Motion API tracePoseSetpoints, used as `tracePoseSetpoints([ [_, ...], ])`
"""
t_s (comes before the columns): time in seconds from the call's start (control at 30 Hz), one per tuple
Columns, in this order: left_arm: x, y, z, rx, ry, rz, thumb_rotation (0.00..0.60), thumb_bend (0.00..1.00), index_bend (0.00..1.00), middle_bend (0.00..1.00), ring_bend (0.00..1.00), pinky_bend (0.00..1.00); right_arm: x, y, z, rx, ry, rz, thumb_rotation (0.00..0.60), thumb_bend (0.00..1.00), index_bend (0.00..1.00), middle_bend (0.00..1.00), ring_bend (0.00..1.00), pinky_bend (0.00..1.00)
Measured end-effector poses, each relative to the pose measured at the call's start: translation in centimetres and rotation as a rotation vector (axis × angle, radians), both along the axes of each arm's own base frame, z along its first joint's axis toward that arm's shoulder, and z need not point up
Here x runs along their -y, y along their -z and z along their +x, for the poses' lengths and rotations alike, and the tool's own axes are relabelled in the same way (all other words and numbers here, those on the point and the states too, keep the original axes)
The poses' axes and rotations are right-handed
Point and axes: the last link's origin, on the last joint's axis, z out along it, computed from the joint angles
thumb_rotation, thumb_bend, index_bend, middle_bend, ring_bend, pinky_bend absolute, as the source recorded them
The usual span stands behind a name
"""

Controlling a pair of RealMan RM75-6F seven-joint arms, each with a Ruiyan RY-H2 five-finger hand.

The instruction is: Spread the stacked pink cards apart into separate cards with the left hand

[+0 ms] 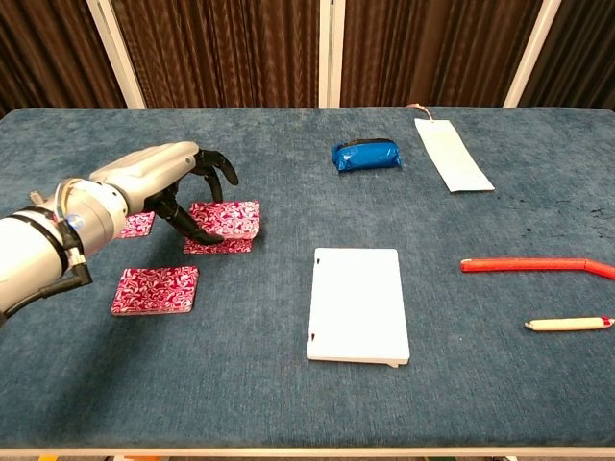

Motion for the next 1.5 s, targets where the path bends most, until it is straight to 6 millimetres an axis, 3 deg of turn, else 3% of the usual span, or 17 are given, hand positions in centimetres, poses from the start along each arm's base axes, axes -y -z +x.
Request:
tracePoseSetpoints([
  [0.1, 0.0, -0.3, -0.2, 0.005, 0.001, -0.001, 0.600, 0.18, 0.16, 0.13, 0.09, 0.12, 0.0, 0.0, 0.0, -0.001, -0.002, -0.003, 0.600, 0.14, 0.00, 0.00, 0.00, 0.00],
  [0.53, 0.7, -2.5, -1.0, 0.025, 0.003, 0.035, 0.600, 0.16, 0.16, 0.14, 0.08, 0.12, 0.0, 0.1, 0.3, -0.001, -0.013, -0.004, 0.600, 0.14, 0.00, 0.00, 0.00, 0.00],
  [0.67, 1.2, -4.9, -1.7, 0.017, 0.007, 0.094, 0.600, 0.15, 0.16, 0.14, 0.08, 0.12, 0.0, 0.2, 0.4, 0.003, -0.022, -0.001, 0.600, 0.14, 0.00, 0.00, 0.00, 0.00],
  [0.87, 2.5, -10.2, -4.7, -0.023, -0.018, 0.193, 0.600, 0.15, 0.16, 0.14, 0.07, 0.12, -0.1, 0.6, 1.1, 0.009, -0.053, 0.017, 0.600, 0.14, 0.00, 0.00, 0.00, 0.00],
  [1.03, 6.1, -14.4, -8.2, -0.087, -0.040, 0.263, 0.600, 0.15, 0.16, 0.15, 0.07, 0.12, -0.1, 1.2, 1.9, 0.006, -0.081, 0.038, 0.600, 0.14, 0.00, 0.00, 0.00, 0.00],
  [1.3, 14.1, -17.4, -12.7, -0.171, -0.102, 0.356, 0.600, 0.15, 0.16, 0.14, 0.06, 0.12, -0.3, 1.9, 3.2, 0.009, -0.129, 0.056, 0.600, 0.14, 0.00, 0.00, 0.00, 0.00],
  [1.5, 18.3, -19.7, -15.2, -0.235, -0.125, 0.459, 0.600, 0.15, 0.16, 0.14, 0.06, 0.12, -0.4, 2.3, 3.4, 0.003, -0.133, 0.066, 0.600, 0.14, 0.00, 0.00, 0.00, 0.00],
])
